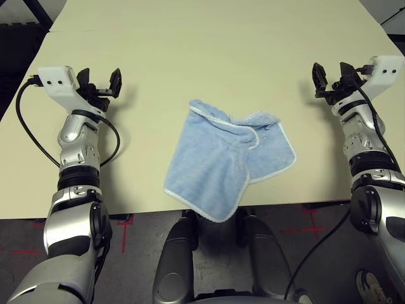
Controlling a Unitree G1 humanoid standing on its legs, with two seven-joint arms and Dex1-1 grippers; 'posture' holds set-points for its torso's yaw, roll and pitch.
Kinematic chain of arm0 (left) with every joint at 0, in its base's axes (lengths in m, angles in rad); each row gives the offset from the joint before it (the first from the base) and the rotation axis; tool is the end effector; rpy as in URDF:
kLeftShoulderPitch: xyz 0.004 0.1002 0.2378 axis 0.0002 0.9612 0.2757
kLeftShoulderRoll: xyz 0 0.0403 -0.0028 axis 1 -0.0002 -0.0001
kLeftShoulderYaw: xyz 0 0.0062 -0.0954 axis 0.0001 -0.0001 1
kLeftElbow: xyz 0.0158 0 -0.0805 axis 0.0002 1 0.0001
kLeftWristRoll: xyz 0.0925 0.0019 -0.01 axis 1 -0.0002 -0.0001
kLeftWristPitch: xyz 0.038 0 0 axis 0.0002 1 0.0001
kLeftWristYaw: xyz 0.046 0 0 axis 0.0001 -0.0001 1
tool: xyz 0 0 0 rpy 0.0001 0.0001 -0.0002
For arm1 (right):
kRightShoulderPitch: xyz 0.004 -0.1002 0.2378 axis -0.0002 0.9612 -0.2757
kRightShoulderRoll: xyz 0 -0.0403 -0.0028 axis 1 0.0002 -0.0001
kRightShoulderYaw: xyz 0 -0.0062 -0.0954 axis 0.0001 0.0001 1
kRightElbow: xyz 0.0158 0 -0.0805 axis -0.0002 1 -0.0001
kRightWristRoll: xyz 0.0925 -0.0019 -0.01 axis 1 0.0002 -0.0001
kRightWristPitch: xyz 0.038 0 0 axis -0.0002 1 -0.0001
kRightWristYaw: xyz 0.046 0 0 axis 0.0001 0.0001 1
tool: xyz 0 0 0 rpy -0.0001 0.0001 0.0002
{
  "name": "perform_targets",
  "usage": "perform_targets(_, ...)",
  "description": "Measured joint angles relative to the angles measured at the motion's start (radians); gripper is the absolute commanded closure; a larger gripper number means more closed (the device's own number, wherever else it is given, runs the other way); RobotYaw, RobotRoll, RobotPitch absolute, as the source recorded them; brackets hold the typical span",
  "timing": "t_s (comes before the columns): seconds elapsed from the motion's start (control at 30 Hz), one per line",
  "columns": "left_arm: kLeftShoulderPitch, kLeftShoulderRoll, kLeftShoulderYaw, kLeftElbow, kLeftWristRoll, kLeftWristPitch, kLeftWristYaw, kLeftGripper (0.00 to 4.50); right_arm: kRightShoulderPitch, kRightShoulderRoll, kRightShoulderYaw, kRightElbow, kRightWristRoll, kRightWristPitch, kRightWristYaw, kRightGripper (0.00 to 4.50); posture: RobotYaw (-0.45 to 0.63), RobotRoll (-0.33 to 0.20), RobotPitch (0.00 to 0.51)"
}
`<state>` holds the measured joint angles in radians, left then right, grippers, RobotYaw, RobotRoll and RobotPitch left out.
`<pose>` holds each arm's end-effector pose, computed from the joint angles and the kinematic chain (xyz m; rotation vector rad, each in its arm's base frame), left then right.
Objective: Fold the towel and set it aside.
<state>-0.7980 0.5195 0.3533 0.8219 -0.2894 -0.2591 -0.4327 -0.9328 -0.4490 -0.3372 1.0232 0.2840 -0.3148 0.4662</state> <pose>0.3025 0.2922 0.1726 0.0353 -0.3887 -0.0227 0.3246 -0.2653 0.1694 0.0528 -0.3639 0.1023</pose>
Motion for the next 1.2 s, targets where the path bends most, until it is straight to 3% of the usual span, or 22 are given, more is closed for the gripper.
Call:
perform_targets(0.83, 0.041, -0.010, -0.009, -0.053, -0.005, 0.031, 0.010, 0.03, 0.011, -0.007, -0.001, -0.001, 0.002, -0.008, 0.001, 0.00, 0.03, 0.000, 0.258)
perform_targets(1.0, 0.067, -0.006, -0.047, -0.131, -0.050, 0.139, -0.170, 0.03, 0.012, -0.020, -0.001, -0.001, 0.002, -0.008, 0.020, 0.00, 0.04, 0.000, 0.264)
perform_targets(1.2, 0.033, 0.057, -0.092, -0.127, -0.080, 0.254, -0.435, 0.03, 0.011, -0.026, 0.001, 0.000, 0.001, -0.006, 0.028, 0.00, 0.05, 0.000, 0.269)
